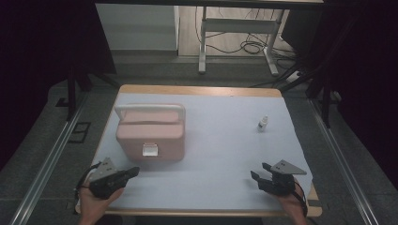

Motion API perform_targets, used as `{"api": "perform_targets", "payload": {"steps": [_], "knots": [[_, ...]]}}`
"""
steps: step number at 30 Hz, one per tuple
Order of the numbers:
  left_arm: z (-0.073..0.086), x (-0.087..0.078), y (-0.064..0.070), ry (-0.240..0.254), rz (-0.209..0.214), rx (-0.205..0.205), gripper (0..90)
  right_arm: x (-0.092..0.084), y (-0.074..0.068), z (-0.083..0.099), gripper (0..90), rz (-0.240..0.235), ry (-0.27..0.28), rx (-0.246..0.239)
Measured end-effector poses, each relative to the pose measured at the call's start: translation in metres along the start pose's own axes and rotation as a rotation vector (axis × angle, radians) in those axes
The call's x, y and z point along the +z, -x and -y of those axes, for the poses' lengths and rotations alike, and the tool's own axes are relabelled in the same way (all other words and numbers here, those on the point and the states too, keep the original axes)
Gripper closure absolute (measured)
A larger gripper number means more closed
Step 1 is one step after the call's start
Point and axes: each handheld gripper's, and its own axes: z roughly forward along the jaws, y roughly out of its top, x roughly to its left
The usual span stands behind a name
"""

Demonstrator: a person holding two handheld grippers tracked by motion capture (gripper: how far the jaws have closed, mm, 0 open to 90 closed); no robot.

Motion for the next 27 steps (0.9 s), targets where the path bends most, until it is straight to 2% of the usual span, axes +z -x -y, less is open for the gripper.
{"api": "perform_targets", "payload": {"steps": [4,5,6,7,8,11,12,15,17,21,22,27], "knots": [[0.005,-0.015,-0.018,0.006,-0.049,-0.033,90.0,-0.001,0.0,0.0,39.3,0.01,0.002,0.003],[0.005,-0.015,-0.018,0.006,-0.049,-0.033,90.0,-0.001,0.0,0.0,39.3,0.01,0.002,0.003],[0.005,-0.021,-0.026,0.018,-0.059,-0.054,90.0,0.0,0.001,0.001,39.4,0.015,-0.002,0.007],[0.005,-0.021,-0.026,0.018,-0.059,-0.054,90.0,0.0,0.001,0.001,39.4,0.015,-0.002,0.007],[0.003,-0.025,-0.036,0.027,-0.077,-0.065,90.0,0.0,0.001,0.001,39.4,0.016,-0.003,0.006],[0.001,-0.027,-0.043,0.026,-0.102,-0.073,90.0,0.0,0.001,0.002,39.4,0.016,-0.007,0.004],[-0.001,-0.03,-0.052,0.028,-0.124,-0.081,90.0,0.0,0.0,0.002,39.4,0.017,-0.009,0.002],[-0.004,-0.034,-0.066,0.035,-0.148,-0.101,90.0,0.0,0.0,0.002,39.4,0.016,-0.009,-0.001],[-0.006,-0.034,-0.07,0.036,-0.152,-0.11,90.0,0.0,0.0,0.002,39.4,0.016,-0.009,0.0],[-0.017,-0.028,-0.091,0.031,-0.163,-0.122,90.0,0.0,0.001,0.002,39.4,0.022,-0.014,0.003],[-0.017,-0.028,-0.091,0.031,-0.163,-0.122,90.0,0.0,0.001,0.002,39.4,0.022,-0.014,0.003],[-0.029,-0.006,-0.111,0.005,-0.154,-0.138,90.0,0.0,0.0,0.002,39.4,0.024,-0.016,-0.001]]}}
